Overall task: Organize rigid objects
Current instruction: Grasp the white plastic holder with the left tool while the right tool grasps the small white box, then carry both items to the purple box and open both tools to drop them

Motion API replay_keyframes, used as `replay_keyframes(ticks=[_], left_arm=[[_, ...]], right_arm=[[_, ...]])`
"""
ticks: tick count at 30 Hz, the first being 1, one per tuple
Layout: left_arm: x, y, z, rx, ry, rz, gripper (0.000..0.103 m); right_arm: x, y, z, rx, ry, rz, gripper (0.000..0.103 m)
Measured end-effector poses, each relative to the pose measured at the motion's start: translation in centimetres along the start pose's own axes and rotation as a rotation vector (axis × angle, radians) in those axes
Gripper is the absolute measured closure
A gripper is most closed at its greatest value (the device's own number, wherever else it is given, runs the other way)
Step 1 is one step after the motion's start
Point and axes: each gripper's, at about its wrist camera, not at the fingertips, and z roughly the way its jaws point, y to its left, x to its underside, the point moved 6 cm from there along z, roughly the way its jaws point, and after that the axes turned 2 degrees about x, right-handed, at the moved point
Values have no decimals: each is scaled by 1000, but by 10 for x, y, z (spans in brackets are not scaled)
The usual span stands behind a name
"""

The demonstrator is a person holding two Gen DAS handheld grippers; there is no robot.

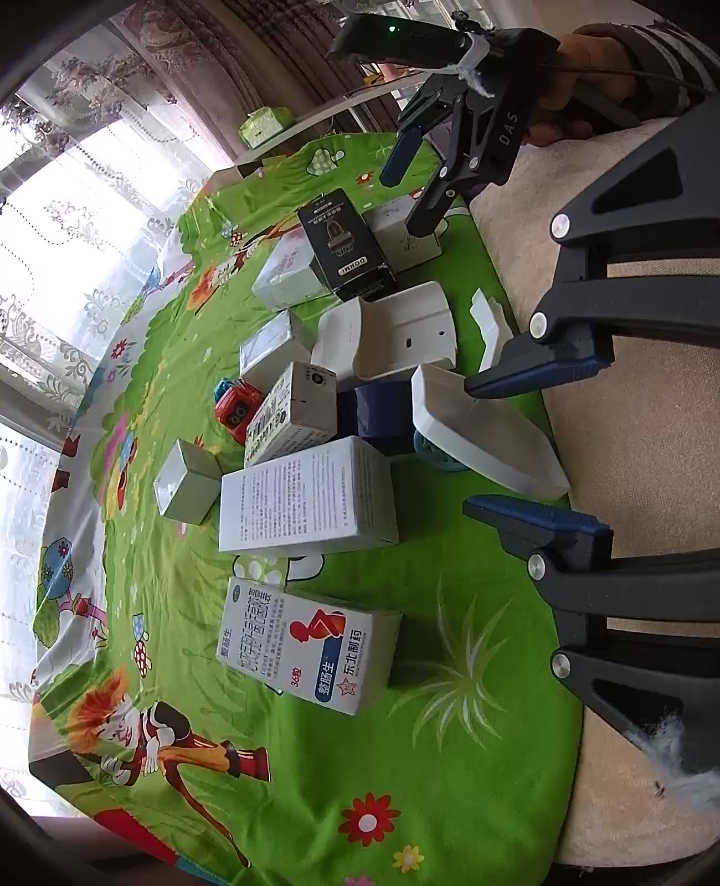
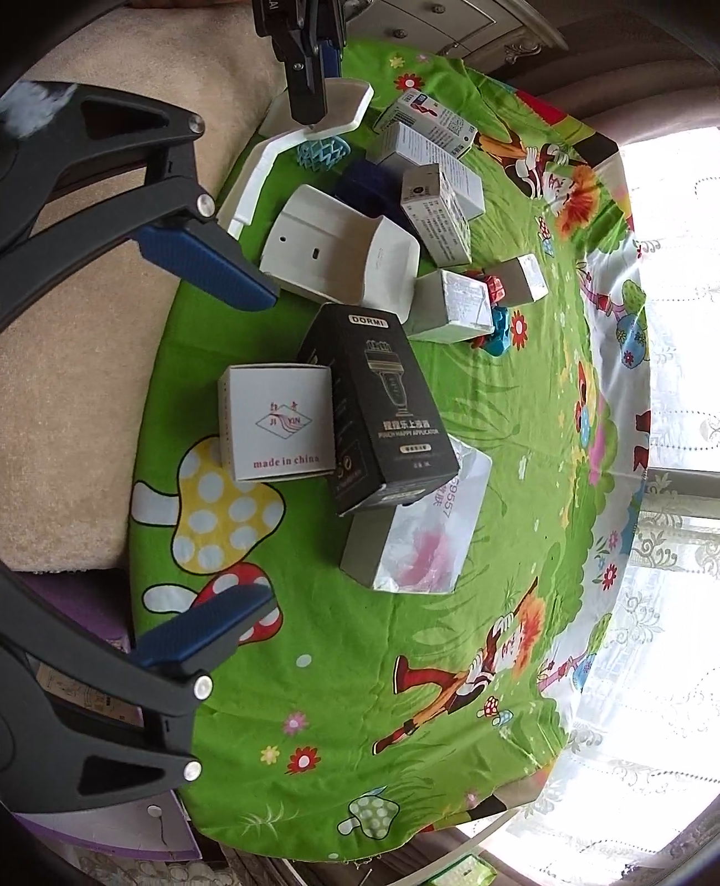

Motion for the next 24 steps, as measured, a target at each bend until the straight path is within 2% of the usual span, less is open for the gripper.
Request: replay_keyframes(ticks=[3,4,5,6,8,10,24], left_arm=[[1,0,-1,7,-4,-6,68],[1,0,-2,8,-5,-6,79],[1,0,-2,9,-3,-8,84],[2,0,-2,13,-4,-10,84],[3,0,-2,21,-4,-13,85],[4,0,-3,30,-4,-19,86],[8,-10,-16,55,-30,-7,94]], right_arm=[[1,0,7,-13,23,4,16],[2,1,8,-17,28,5,22],[2,1,8,-22,31,6,29],[3,1,9,-25,33,7,32],[4,1,10,-25,40,8,48],[5,1,10,-23,45,10,54],[19,1,-7,-51,33,32,57]])
